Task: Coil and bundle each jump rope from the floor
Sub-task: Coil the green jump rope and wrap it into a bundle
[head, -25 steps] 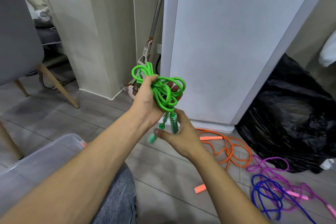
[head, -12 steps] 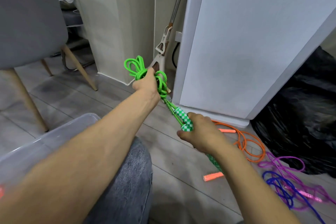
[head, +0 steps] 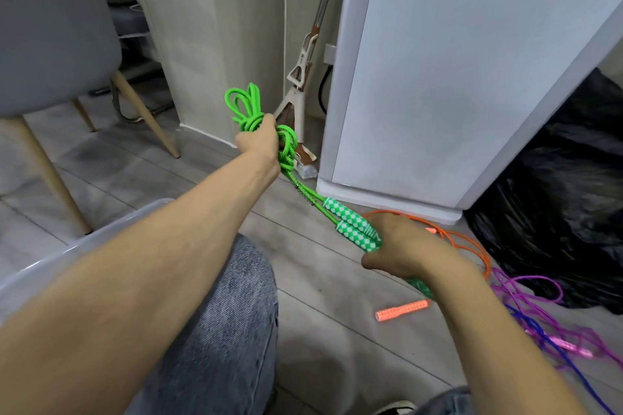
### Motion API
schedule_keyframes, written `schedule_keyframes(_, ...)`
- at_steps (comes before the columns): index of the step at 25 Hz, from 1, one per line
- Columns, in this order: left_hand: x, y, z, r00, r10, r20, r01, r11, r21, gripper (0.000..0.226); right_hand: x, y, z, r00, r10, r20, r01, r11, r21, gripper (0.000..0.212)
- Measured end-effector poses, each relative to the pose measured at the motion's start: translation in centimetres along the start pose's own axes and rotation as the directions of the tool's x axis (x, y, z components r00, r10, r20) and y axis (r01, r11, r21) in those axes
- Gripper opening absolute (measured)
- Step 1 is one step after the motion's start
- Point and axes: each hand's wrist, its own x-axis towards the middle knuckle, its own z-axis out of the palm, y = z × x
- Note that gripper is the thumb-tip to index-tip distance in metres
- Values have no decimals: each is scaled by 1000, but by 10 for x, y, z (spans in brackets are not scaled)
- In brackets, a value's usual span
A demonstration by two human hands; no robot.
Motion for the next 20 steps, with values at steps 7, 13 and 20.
schedule_keyframes(7,-24,2,11,866,62,496,-270,893,360,41,7,20,-10,900,106,-422,-180,974,-140,38)
schedule_keyframes(13,-57,-5,5,273,-7,962,-878,407,252,49,12,11,-21,796,-53,-603,-16,994,-109,45)
schedule_keyframes(20,-66,29,-21,193,-116,974,-981,-20,192,85,22,-18,-20,610,-157,-777,116,987,-109,62)
